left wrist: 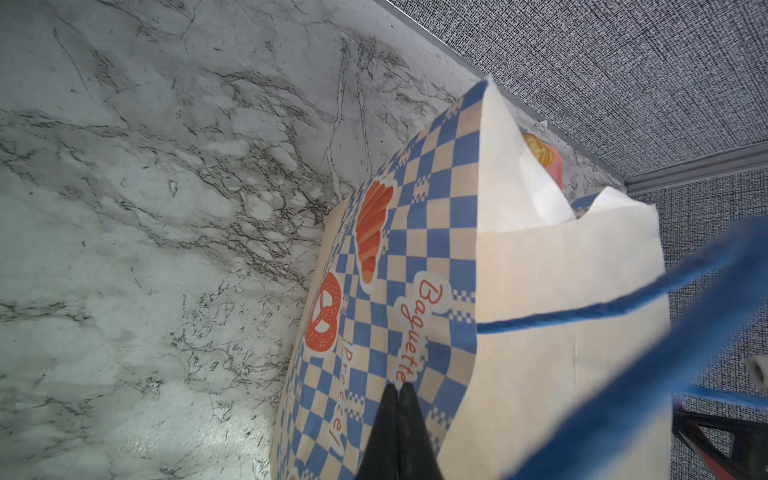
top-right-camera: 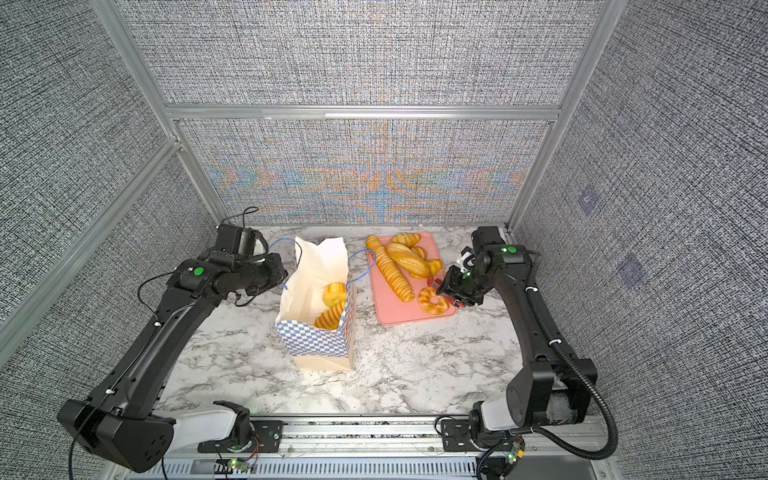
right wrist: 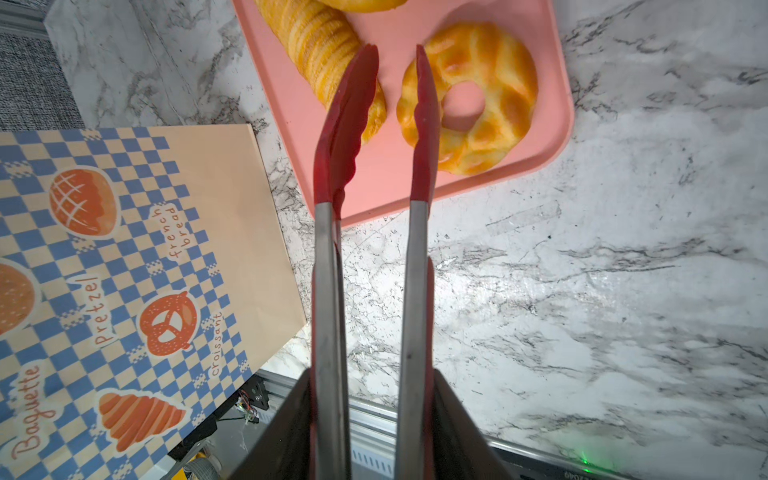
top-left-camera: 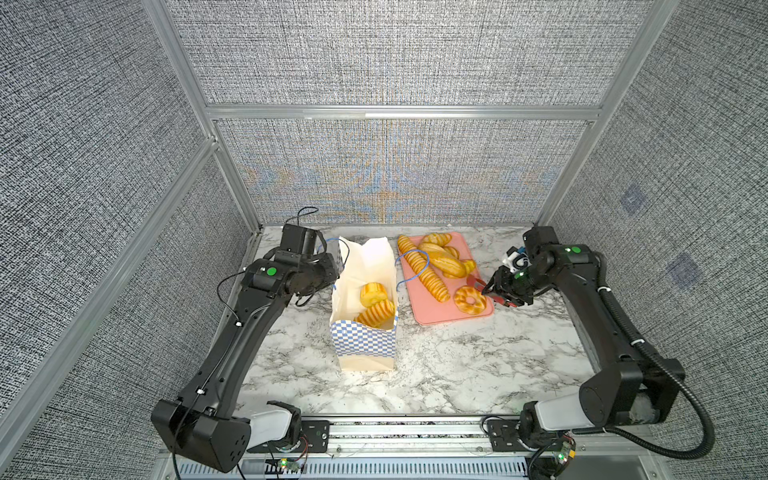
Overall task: Place the fake bread into the paper bag
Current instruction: 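Lower the tongs onto the bundt-shaped roll on the tray and squeeze shut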
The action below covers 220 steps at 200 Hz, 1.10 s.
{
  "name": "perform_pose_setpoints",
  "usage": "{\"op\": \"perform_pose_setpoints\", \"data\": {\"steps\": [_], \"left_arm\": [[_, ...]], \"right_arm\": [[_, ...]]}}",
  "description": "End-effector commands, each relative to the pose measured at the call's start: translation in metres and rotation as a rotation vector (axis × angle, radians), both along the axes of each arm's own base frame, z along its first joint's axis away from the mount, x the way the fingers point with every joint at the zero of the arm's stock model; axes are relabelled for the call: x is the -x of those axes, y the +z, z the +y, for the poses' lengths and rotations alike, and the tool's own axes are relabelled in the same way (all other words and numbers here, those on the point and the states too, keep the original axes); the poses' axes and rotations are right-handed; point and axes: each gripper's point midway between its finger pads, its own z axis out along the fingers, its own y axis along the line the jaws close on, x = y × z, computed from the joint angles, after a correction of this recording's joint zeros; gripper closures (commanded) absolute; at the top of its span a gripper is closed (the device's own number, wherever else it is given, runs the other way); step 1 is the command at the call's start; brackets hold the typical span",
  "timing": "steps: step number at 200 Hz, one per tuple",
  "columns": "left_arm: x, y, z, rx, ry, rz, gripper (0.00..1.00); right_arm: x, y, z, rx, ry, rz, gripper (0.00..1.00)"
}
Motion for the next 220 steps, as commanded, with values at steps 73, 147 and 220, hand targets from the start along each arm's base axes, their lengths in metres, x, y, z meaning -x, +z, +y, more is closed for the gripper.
{"op": "perform_pose_setpoints", "data": {"steps": [73, 147, 220], "left_arm": [[-0.007, 0.003, -0.003, 0.009, -0.004, -0.027, 0.96], [-0.006, 0.002, -0.001, 0.007, 0.001, -0.028, 0.96], [-0.004, -0.001, -0.001, 0.009, 0.003, -0.024, 0.96]], "right_arm": [[0.006, -0.033, 0.001, 0.177, 0.129, 0.092, 0.57], [0.004, -0.039, 0.01, 0.314, 0.243, 0.122, 0.57], [0.002, -0.044, 0.014, 0.331, 0.269, 0.136, 0.54]]}}
